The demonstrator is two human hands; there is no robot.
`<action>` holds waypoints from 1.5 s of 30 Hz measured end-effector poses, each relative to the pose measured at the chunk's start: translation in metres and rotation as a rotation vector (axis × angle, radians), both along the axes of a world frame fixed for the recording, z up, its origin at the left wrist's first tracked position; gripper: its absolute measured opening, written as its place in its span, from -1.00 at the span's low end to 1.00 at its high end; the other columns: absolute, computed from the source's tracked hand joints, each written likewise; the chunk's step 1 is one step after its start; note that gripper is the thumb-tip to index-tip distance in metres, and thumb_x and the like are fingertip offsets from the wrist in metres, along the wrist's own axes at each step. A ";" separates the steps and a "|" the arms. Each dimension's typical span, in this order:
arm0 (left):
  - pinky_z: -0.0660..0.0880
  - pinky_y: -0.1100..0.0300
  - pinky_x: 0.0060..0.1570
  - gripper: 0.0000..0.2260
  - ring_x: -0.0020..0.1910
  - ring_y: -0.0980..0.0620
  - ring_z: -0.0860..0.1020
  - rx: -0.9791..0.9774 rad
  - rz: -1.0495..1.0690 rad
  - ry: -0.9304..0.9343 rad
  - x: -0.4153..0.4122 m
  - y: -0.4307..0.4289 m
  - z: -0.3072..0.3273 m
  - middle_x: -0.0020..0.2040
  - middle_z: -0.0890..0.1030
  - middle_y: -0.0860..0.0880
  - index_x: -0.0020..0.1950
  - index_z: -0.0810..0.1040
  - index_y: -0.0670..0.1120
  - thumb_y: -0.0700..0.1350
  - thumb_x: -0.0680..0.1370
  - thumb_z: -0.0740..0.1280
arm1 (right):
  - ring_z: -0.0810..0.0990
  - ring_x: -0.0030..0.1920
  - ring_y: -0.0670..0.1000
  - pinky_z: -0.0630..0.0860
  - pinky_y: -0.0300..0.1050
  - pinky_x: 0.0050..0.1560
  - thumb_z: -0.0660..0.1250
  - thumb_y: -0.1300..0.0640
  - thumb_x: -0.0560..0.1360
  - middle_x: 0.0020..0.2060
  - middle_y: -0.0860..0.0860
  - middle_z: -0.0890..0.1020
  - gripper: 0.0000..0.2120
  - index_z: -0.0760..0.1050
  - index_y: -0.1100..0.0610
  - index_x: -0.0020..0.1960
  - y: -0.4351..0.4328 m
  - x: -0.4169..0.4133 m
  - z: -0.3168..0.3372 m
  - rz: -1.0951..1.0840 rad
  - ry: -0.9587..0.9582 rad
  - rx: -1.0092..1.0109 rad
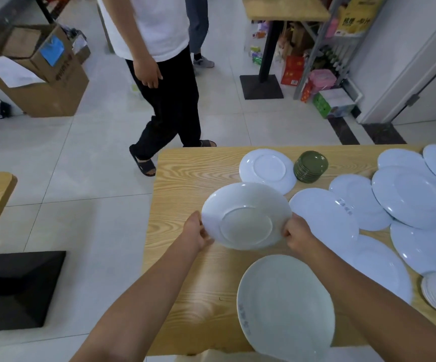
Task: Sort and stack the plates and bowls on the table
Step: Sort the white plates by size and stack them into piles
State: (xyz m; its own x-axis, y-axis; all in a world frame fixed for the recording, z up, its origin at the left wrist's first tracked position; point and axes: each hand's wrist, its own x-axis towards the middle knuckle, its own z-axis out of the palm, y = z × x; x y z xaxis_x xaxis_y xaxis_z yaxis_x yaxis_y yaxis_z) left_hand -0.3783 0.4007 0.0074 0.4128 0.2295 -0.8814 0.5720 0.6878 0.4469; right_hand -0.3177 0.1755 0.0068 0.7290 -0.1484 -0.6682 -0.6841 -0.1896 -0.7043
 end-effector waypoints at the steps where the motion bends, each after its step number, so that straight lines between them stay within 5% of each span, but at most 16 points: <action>1: 0.48 0.04 0.01 -0.83 -0.16 -0.06 0.48 -0.004 0.019 -0.027 0.000 -0.006 0.004 -0.18 0.50 -0.08 -0.18 0.42 -0.10 -0.07 0.57 0.18 | 0.32 -0.33 0.01 0.25 -0.17 -0.38 -0.01 0.51 0.39 -0.37 0.03 0.37 -0.67 0.43 0.19 -0.17 -0.006 -0.003 0.002 0.014 -0.020 0.030; 5: 0.40 0.24 -0.41 -0.82 -0.36 -0.02 0.40 0.010 0.047 -0.100 -0.008 -0.029 0.012 -0.29 0.41 -0.07 -0.12 0.43 -0.14 -0.08 0.61 0.16 | 0.44 -0.22 0.01 0.44 -0.12 -0.18 0.21 0.31 0.46 -0.28 0.03 0.46 -0.78 0.52 0.08 -0.26 -0.036 -0.025 0.004 0.119 -0.104 0.115; 7: 0.43 0.21 -0.36 -0.82 -0.34 -0.05 0.42 0.046 0.040 -0.125 -0.019 -0.042 0.011 -0.28 0.45 -0.09 -0.04 0.45 -0.19 -0.10 0.62 0.15 | 0.50 -0.15 0.07 0.50 -0.04 -0.07 0.21 0.34 0.43 -0.18 0.08 0.52 -0.71 0.54 0.07 -0.36 -0.054 -0.039 0.001 0.114 -0.110 0.201; 11: 0.46 0.10 -0.15 -0.75 -0.26 -0.13 0.48 0.095 0.003 -0.163 -0.048 -0.074 0.009 -0.24 0.52 -0.16 -0.31 0.46 -0.16 -0.16 0.56 0.23 | 0.53 0.13 0.17 0.51 0.12 0.22 0.10 0.51 0.46 0.11 0.10 0.57 -0.57 0.62 0.11 -0.06 -0.096 -0.066 -0.004 0.193 -0.158 0.236; 15: 0.44 0.08 -0.16 -0.97 -0.19 -0.10 0.49 0.245 -0.039 -0.169 -0.069 -0.107 0.005 -0.12 0.55 -0.17 -0.13 0.54 -0.14 -0.19 0.48 0.33 | 0.44 0.27 0.09 0.39 0.05 0.37 0.13 0.47 0.53 0.24 0.05 0.50 -0.56 0.50 0.14 0.28 -0.126 -0.080 -0.005 0.273 -0.210 0.189; 20: 0.33 0.11 -0.16 -0.93 -0.16 -0.06 0.40 0.374 -0.104 -0.128 -0.091 -0.137 -0.002 -0.12 0.48 -0.12 -0.15 0.49 -0.11 -0.13 0.49 0.30 | 0.45 0.20 0.09 0.47 -0.08 0.18 -0.01 0.59 0.41 0.28 0.12 0.47 -0.40 0.47 0.15 0.28 -0.148 -0.085 -0.014 0.359 -0.152 0.061; 27: 0.29 0.17 -0.23 -0.83 -0.23 -0.03 0.35 0.546 -0.158 -0.098 -0.103 -0.157 -0.009 -0.24 0.38 -0.11 -0.21 0.38 -0.15 -0.15 0.57 0.20 | 0.45 0.28 0.16 0.43 -0.30 -0.23 -0.02 0.57 0.42 0.29 0.19 0.47 -0.49 0.41 0.27 0.27 -0.157 -0.089 -0.018 0.471 -0.072 0.028; 29: 0.37 0.16 -0.19 -0.85 -0.21 -0.04 0.36 0.625 -0.163 -0.053 -0.103 -0.163 -0.009 -0.17 0.39 -0.07 -0.19 0.39 -0.10 -0.11 0.57 0.21 | 0.47 0.26 0.12 0.46 -0.28 -0.15 0.08 0.52 0.48 0.28 0.18 0.49 -0.59 0.40 0.29 0.27 -0.158 -0.089 -0.019 0.469 -0.071 0.063; 31: 0.40 0.08 0.12 -0.86 -0.03 -0.08 0.37 0.704 -0.196 -0.004 -0.103 -0.168 -0.009 0.11 0.35 -0.11 0.07 0.48 -0.06 -0.04 0.58 0.23 | 0.49 0.23 0.05 0.47 -0.20 0.05 0.22 0.38 0.53 0.25 0.14 0.52 -0.74 0.42 0.25 0.21 -0.161 -0.088 -0.021 0.461 -0.086 0.094; 35: 0.29 0.02 0.34 -0.63 0.32 -0.13 0.33 0.709 -0.251 -0.005 -0.095 -0.170 -0.008 0.34 0.33 -0.16 0.39 0.37 -0.04 0.00 0.60 0.21 | 0.47 0.11 -0.01 0.37 -0.25 -0.15 0.14 0.29 0.57 0.14 0.03 0.52 -0.80 0.44 0.08 0.10 -0.170 -0.081 -0.028 0.381 -0.073 0.068; 38: 0.28 -0.02 0.39 -0.62 0.38 -0.16 0.30 0.722 -0.255 -0.015 -0.083 -0.168 -0.011 0.32 0.40 -0.17 0.41 0.37 -0.07 -0.02 0.61 0.20 | 0.51 0.03 0.02 0.43 -0.16 -0.07 0.14 0.34 0.55 0.06 0.02 0.53 -0.79 0.46 0.09 0.02 -0.178 -0.064 -0.034 0.226 -0.076 0.036; 42: 0.28 -0.04 0.40 -0.63 0.38 -0.16 0.31 0.766 -0.281 -0.026 -0.050 -0.164 -0.016 0.28 0.50 -0.17 0.39 0.39 -0.11 -0.06 0.60 0.19 | 0.53 -0.26 -0.03 0.47 -0.23 -0.28 0.10 0.38 0.51 -0.13 0.07 0.56 -0.77 0.47 0.14 -0.05 -0.191 -0.038 -0.033 0.017 -0.115 -0.010; 45: 0.29 -0.02 0.38 -0.75 0.37 -0.20 0.35 0.780 -0.356 -0.057 -0.012 -0.165 -0.017 0.23 0.53 -0.17 0.24 0.50 -0.09 -0.12 0.59 0.19 | 0.53 -0.22 0.03 0.50 -0.09 -0.17 0.13 0.34 0.49 -0.14 0.08 0.57 -0.78 0.46 0.08 -0.12 -0.201 -0.014 -0.034 -0.089 -0.153 -0.105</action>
